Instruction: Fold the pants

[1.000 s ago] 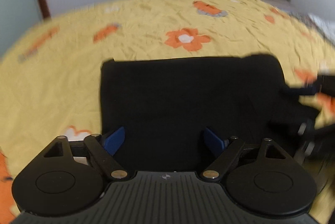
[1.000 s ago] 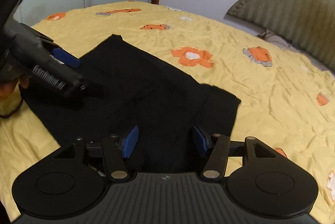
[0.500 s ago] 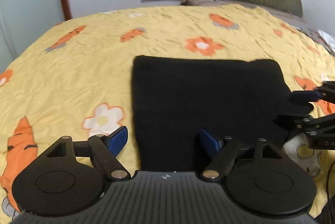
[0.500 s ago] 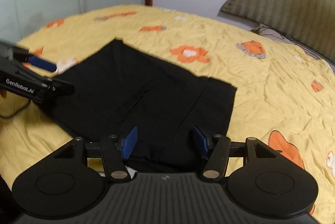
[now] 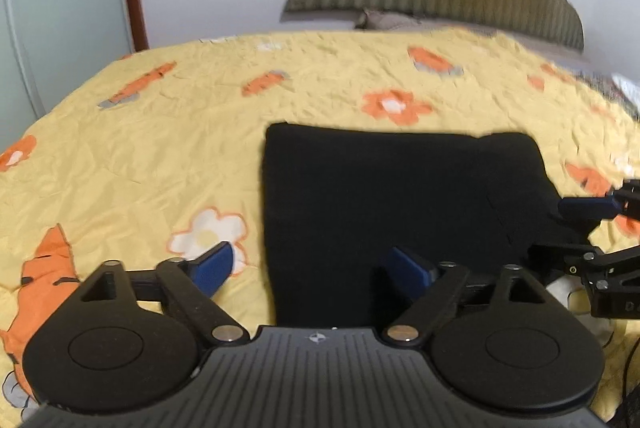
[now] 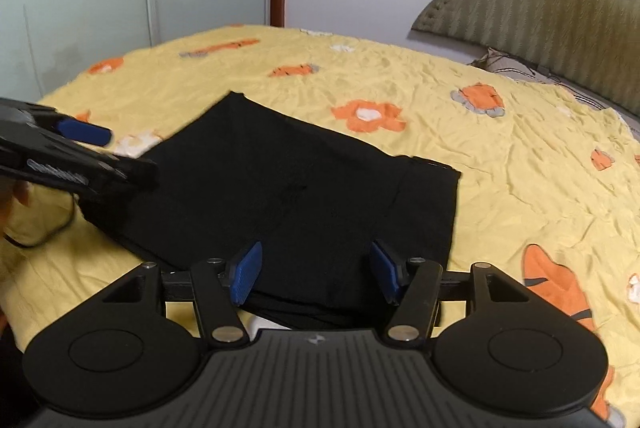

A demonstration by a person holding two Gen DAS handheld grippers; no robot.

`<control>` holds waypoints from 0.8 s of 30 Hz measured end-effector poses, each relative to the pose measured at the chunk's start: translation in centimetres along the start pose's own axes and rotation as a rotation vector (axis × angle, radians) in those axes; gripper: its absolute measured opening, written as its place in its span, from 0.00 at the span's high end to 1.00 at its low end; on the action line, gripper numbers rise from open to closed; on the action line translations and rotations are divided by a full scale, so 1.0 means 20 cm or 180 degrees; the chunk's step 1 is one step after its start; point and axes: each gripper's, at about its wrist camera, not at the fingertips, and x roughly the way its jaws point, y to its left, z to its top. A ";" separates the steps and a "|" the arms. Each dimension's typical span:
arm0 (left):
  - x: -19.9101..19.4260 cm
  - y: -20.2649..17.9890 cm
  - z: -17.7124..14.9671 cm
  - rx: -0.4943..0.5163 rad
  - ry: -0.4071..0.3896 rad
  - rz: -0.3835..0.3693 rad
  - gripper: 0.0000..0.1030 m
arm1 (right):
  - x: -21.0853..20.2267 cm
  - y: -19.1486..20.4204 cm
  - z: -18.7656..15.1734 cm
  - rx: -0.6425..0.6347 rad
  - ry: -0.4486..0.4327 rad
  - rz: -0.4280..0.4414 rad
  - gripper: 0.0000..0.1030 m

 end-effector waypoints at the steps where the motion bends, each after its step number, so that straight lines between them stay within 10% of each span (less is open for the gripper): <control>1: 0.04 -0.02 -0.01 0.0073 0.0104 0.0009 0.11 | 0.01 0.01 0.00 -0.0009 0.0025 0.0010 0.40; 12: -0.05 -0.01 0.03 -0.0434 -0.0092 -0.0131 0.11 | -0.05 0.06 -0.02 0.0327 -0.0171 -0.0239 0.21; 24: 0.11 -0.16 -0.03 -0.0098 -0.0052 0.0184 0.10 | 0.08 0.03 -0.05 0.0299 -0.0009 -0.0633 0.14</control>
